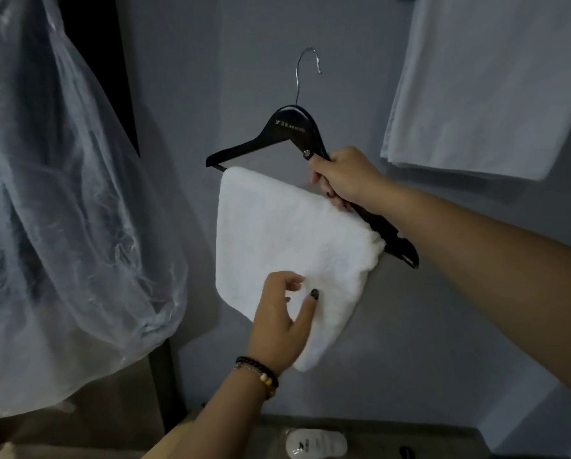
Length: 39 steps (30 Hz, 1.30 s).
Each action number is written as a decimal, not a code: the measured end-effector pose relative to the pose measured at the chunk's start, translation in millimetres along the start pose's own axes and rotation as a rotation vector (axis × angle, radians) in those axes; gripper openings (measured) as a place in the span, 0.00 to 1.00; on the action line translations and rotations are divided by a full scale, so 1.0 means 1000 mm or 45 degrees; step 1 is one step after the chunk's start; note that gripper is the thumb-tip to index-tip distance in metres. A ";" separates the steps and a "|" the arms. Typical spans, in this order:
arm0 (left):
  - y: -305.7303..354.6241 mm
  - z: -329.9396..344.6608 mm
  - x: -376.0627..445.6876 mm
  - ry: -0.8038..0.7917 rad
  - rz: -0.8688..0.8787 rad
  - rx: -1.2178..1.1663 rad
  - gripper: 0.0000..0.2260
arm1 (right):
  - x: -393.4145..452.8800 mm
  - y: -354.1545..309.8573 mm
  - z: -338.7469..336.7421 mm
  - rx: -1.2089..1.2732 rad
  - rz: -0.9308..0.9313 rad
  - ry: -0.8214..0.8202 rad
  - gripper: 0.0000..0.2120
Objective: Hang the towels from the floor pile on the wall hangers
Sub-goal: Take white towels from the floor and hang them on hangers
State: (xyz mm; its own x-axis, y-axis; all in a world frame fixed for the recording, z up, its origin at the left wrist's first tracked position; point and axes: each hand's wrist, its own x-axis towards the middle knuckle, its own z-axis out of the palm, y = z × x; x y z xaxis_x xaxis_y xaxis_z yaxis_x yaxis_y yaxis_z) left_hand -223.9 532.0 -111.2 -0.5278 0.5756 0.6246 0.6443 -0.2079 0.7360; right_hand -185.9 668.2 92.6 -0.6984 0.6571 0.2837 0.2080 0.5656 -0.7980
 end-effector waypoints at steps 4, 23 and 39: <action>-0.015 -0.038 0.044 0.119 -0.071 0.064 0.14 | 0.018 -0.010 -0.014 -0.082 -0.157 0.094 0.17; 0.043 -0.068 0.333 -0.349 0.491 1.488 0.32 | 0.147 -0.020 -0.087 -0.331 -0.745 0.152 0.17; 0.121 -0.090 0.489 -0.030 0.459 1.709 0.36 | 0.307 -0.120 -0.165 -0.694 -1.114 0.486 0.19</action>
State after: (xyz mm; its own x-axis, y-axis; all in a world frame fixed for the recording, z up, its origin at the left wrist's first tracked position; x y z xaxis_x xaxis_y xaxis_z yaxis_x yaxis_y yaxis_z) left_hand -454.2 717.3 306.7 -0.2198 0.6693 0.7097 0.7814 0.5563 -0.2827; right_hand -312.5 884.1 363.0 -0.5138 -0.0206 0.8576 0.0842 0.9937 0.0744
